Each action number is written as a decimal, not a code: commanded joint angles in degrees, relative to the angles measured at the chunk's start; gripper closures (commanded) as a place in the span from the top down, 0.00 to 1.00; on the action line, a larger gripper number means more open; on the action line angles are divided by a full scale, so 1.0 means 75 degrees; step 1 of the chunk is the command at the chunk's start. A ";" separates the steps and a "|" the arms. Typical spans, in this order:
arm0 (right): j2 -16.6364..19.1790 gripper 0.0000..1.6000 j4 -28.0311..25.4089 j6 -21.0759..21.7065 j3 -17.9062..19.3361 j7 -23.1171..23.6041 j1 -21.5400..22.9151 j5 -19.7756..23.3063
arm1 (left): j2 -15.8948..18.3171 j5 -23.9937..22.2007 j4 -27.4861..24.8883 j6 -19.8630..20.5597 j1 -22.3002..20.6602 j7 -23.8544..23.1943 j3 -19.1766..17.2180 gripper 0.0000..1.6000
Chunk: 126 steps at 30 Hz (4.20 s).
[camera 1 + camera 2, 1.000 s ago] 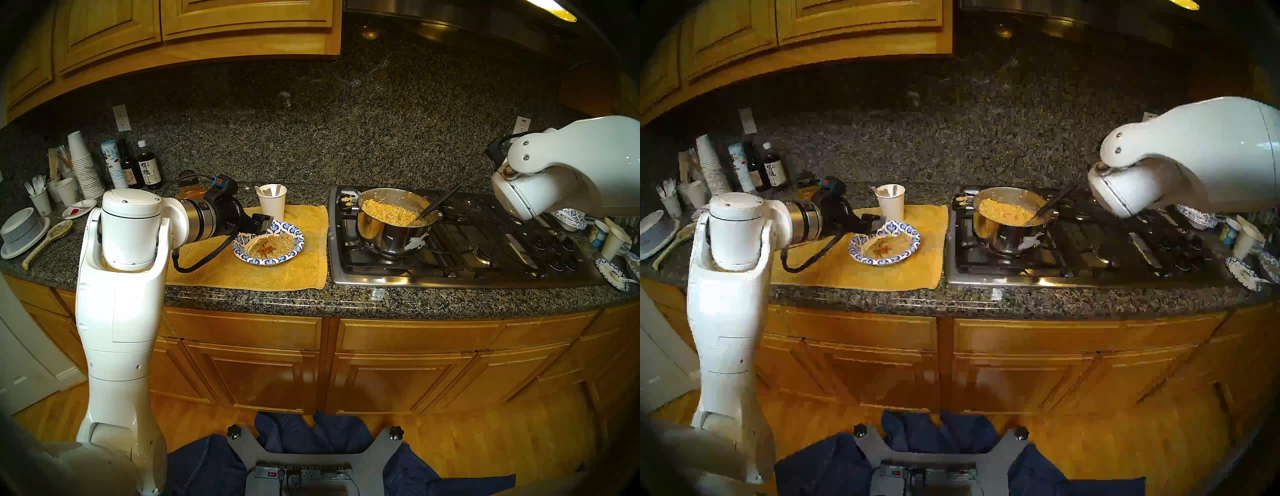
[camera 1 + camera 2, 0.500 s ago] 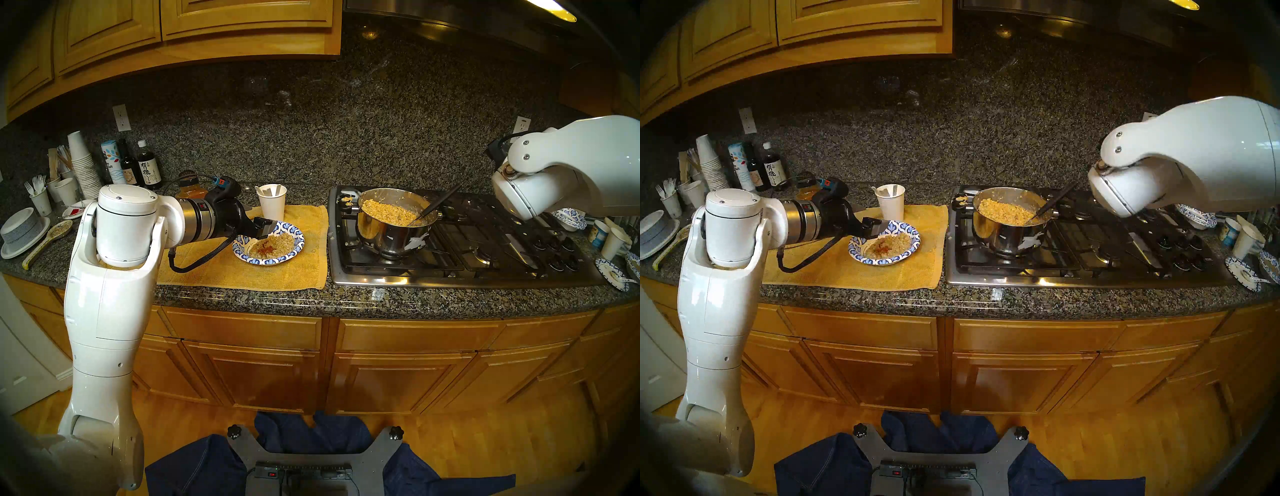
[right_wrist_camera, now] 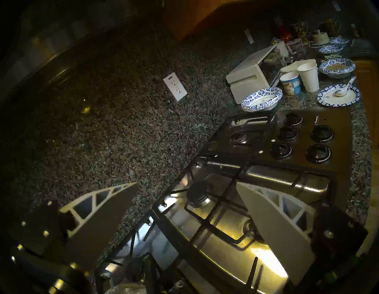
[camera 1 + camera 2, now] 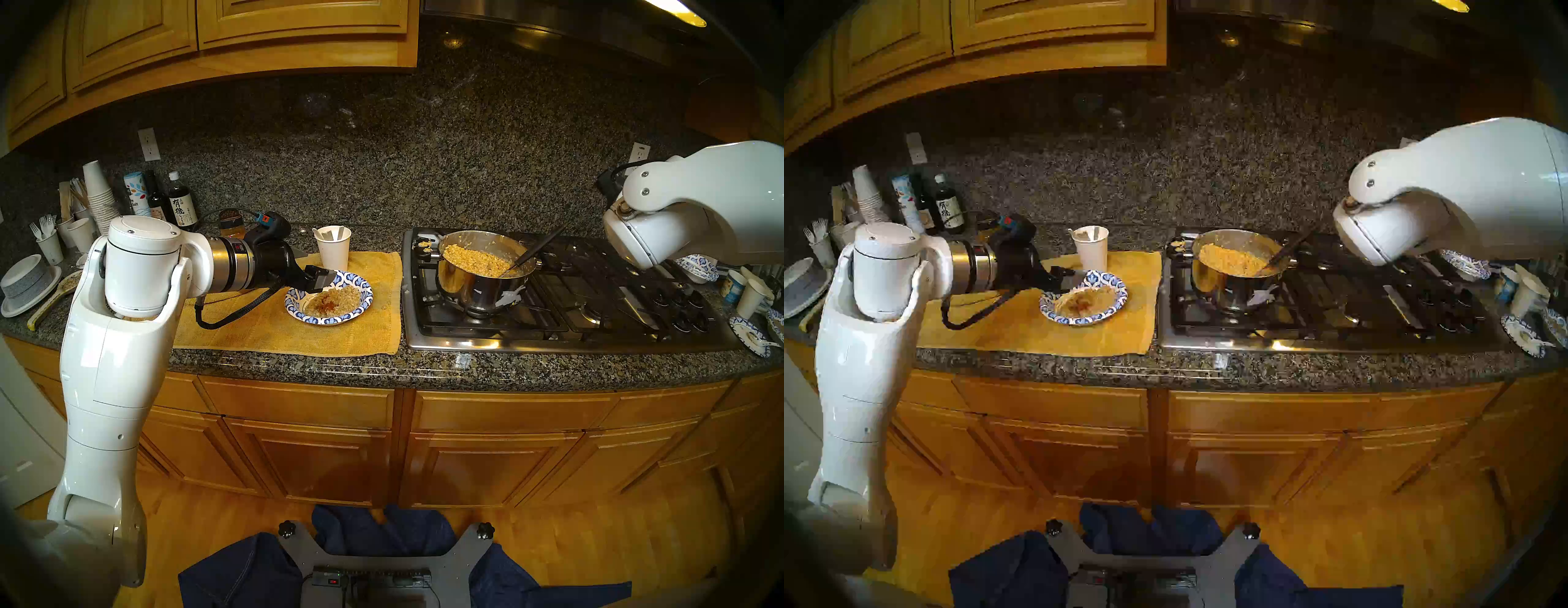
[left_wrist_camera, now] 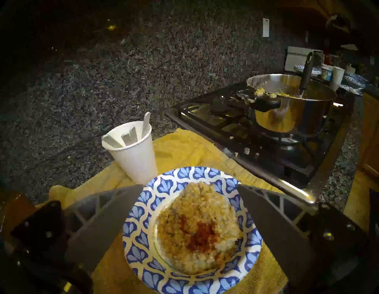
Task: Scoop oatmeal into bowl, add cinnamon, and put a spoon inside bowl
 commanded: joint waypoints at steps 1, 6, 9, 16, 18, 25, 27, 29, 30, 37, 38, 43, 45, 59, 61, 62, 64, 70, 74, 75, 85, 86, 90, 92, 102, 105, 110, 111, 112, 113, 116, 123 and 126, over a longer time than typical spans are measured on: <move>0.0015 1.00 0.0103 0.0002 0.0077 0.0074 0.0287 -0.0146 | 0.0566 -0.0565 0.0198 -0.0020 -0.0474 -0.0963 0.0190 1.00; 0.0020 1.00 0.0095 0.0002 0.0061 0.0086 0.0313 -0.0160 | 0.0951 -0.0884 0.0579 -0.0020 -0.0677 -0.0956 0.0474 1.00; 0.0020 1.00 0.0091 0.0002 0.0054 0.0091 0.0319 -0.0160 | 0.1147 -0.1001 0.0841 -0.0020 -0.0844 -0.0781 0.0581 1.00; 0.0015 1.00 0.0084 0.0002 0.0041 0.0099 0.0327 -0.0152 | 0.1539 -0.1181 0.1354 -0.0020 -0.1299 -0.0677 0.0650 1.00; 0.0015 1.00 0.0083 0.0002 0.0037 0.0102 0.0330 -0.0152 | 0.1583 -0.1224 0.1409 -0.0020 -0.1298 -0.0637 0.0630 1.00; 0.0018 1.00 0.0076 0.0002 0.0023 0.0115 0.0349 -0.0158 | 0.1591 -0.1484 0.1795 -0.0020 -0.1733 -0.0654 0.0999 1.00; 0.0019 1.00 0.0074 0.0002 0.0018 0.0120 0.0355 -0.0159 | 0.1567 -0.1547 0.1967 -0.0020 -0.1963 -0.0650 0.1191 1.00; 0.0020 1.00 0.0072 0.0002 0.0014 0.0126 0.0360 -0.0160 | 0.1530 -0.1600 0.2102 -0.0020 -0.2054 -0.0610 0.1299 1.00; 0.0019 1.00 0.0070 0.0002 0.0012 0.0127 0.0361 -0.0159 | 0.1515 -0.1618 0.2203 -0.0020 -0.2164 -0.0589 0.1375 1.00; 0.0015 1.00 0.0066 0.0002 0.0001 0.0140 0.0363 -0.0147 | 0.1551 -0.1709 0.2609 -0.0020 -0.2416 -0.0426 0.1478 1.00; 0.0014 1.00 0.0066 0.0002 -0.0001 0.0141 0.0363 -0.0145 | 0.1557 -0.1721 0.2677 -0.0020 -0.2500 -0.0414 0.1498 1.00; 0.0011 1.00 0.0064 0.0002 -0.0006 0.0145 0.0364 -0.0140 | 0.1558 -0.1758 0.2935 -0.0020 -0.2757 -0.0372 0.1509 1.00; 0.0011 1.00 0.0063 0.0002 -0.0008 0.0147 0.0365 -0.0140 | 0.1551 -0.1765 0.2995 -0.0020 -0.2813 -0.0368 0.1525 1.00; 0.0008 1.00 0.0058 0.0002 -0.0020 0.0161 0.0372 -0.0132 | 0.1219 -0.1885 0.3639 -0.0060 -0.3511 -0.0288 0.1717 1.00; 0.0008 1.00 0.0057 0.0002 -0.0022 0.0164 0.0373 -0.0131 | 0.1147 -0.1863 0.3876 -0.0020 -0.3955 -0.0286 0.1915 1.00; 0.0008 1.00 0.0057 0.0002 -0.0023 0.0166 0.0374 -0.0131 | 0.1127 -0.1864 0.3788 -0.0055 -0.3736 -0.0257 0.1803 1.00; 0.0008 1.00 0.0056 0.0002 -0.0024 0.0168 0.0376 -0.0131 | 0.1078 -0.1849 0.3934 -0.0037 -0.3934 -0.0251 0.1898 1.00; 0.0009 1.00 0.0054 0.0002 -0.0029 0.0174 0.0380 -0.0132 | 0.0973 -0.1823 0.4150 -0.0067 -0.4105 -0.0218 0.1955 1.00; 0.0010 1.00 0.0052 0.0002 -0.0033 0.0182 0.0386 -0.0134 | 0.0864 -0.1790 0.4419 -0.0097 -0.4262 -0.0195 0.2018 1.00; 0.0010 1.00 0.0052 0.0002 -0.0034 0.0183 0.0387 -0.0134 | 0.0846 -0.1783 0.4492 -0.0096 -0.4323 -0.0194 0.2052 1.00; 0.0014 1.00 0.0046 0.0002 -0.0043 0.0197 0.0400 -0.0139 | 0.0656 -0.1726 0.5015 -0.0149 -0.4603 -0.0187 0.2230 1.00; 0.0014 1.00 0.0046 0.0002 -0.0044 0.0198 0.0402 -0.0140 | 0.0624 -0.1712 0.5278 -0.0076 -0.4971 -0.0217 0.2429 1.00; 0.0015 1.00 0.0043 0.0002 -0.0048 0.0203 0.0405 -0.0141 | 0.0565 -0.1692 0.5334 -0.0140 -0.4898 -0.0201 0.2406 1.00; 0.0015 1.00 0.0042 0.0002 -0.0050 0.0206 0.0408 -0.0141 | 0.0524 -0.1663 0.5480 -0.0134 -0.5055 -0.0214 0.2491 1.00; 0.0016 1.00 0.0037 0.0002 -0.0058 0.0219 0.0414 -0.0140 | 0.0404 -0.1464 0.5885 -0.0154 -0.5509 -0.0271 0.2665 1.00; 0.0019 1.00 0.0035 0.0002 -0.0061 0.0224 0.0420 -0.0143 | 0.0379 -0.1387 0.6009 -0.0178 -0.5606 -0.0302 0.2710 1.00; 0.0022 1.00 0.0032 0.0002 -0.0066 0.0231 0.0429 -0.0149 | 0.0364 -0.1260 0.6335 -0.0210 -0.5872 -0.0378 0.2865 1.00; 0.0023 1.00 0.0031 0.0002 -0.0067 0.0232 0.0431 -0.0149 | 0.0359 -0.1240 0.6385 -0.0218 -0.5907 -0.0389 0.2885 1.00; 0.0024 1.00 0.0030 0.0002 -0.0068 0.0233 0.0433 -0.0151 | 0.0352 -0.1215 0.6445 -0.0228 -0.5950 -0.0408 0.2910 1.00; 0.0026 1.00 0.0029 0.0002 -0.0069 0.0235 0.0435 -0.0152 | 0.0343 -0.1188 0.6525 -0.0238 -0.6010 -0.0431 0.2952 1.00; 0.0028 1.00 0.0026 0.0002 -0.0073 0.0240 0.0442 -0.0156 | 0.0316 -0.1121 0.6678 -0.0286 -0.6074 -0.0486 0.3023 1.00; 0.0038 1.00 0.0018 0.0002 -0.0082 0.0255 0.0456 -0.0163 | 0.0204 -0.0990 0.7137 -0.0379 -0.6403 -0.0649 0.3345 1.00; 0.0042 1.00 0.0014 0.0002 -0.0085 0.0260 0.0462 -0.0165 | 0.0167 -0.0952 0.7323 -0.0433 -0.6548 -0.0721 0.3491 1.00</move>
